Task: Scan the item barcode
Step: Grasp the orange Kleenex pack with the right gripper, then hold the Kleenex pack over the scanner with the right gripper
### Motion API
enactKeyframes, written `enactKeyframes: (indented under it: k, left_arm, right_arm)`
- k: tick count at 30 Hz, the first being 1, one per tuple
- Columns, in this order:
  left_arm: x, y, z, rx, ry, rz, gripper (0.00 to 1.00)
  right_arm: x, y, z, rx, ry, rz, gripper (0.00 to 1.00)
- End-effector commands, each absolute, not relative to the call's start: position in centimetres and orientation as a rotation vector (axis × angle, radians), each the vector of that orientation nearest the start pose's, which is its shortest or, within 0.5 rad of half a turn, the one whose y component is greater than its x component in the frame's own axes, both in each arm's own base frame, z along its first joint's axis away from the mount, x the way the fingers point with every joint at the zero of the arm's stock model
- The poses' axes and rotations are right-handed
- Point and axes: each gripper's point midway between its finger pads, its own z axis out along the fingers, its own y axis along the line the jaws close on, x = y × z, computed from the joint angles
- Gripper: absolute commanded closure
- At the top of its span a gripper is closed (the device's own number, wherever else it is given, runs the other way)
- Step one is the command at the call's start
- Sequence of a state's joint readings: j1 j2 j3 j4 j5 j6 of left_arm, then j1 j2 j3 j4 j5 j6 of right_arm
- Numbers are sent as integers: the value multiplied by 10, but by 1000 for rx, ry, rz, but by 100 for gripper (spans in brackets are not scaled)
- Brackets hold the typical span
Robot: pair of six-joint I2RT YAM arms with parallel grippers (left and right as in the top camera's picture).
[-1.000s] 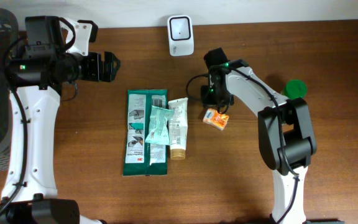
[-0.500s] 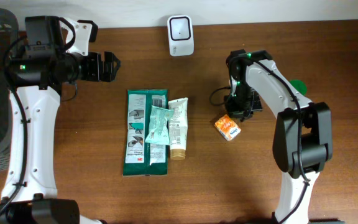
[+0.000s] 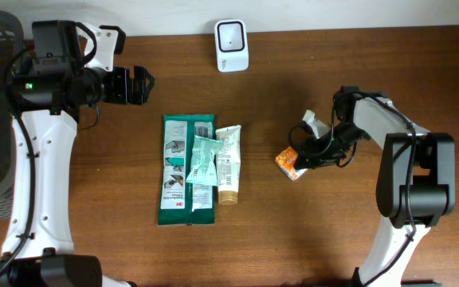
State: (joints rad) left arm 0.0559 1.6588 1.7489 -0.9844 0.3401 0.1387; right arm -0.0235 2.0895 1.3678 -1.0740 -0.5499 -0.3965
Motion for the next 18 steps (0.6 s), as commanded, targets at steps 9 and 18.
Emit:
enactKeyframes:
  k: [9, 18]
  left_arm:
    - [432, -31, 281, 261, 2393, -317, 1]
    - [432, -31, 281, 261, 2393, -317, 1]
  right_arm:
    - [353, 148, 149, -363, 2587, 1625, 96]
    - [372, 132, 309, -133, 2084, 2024, 96]
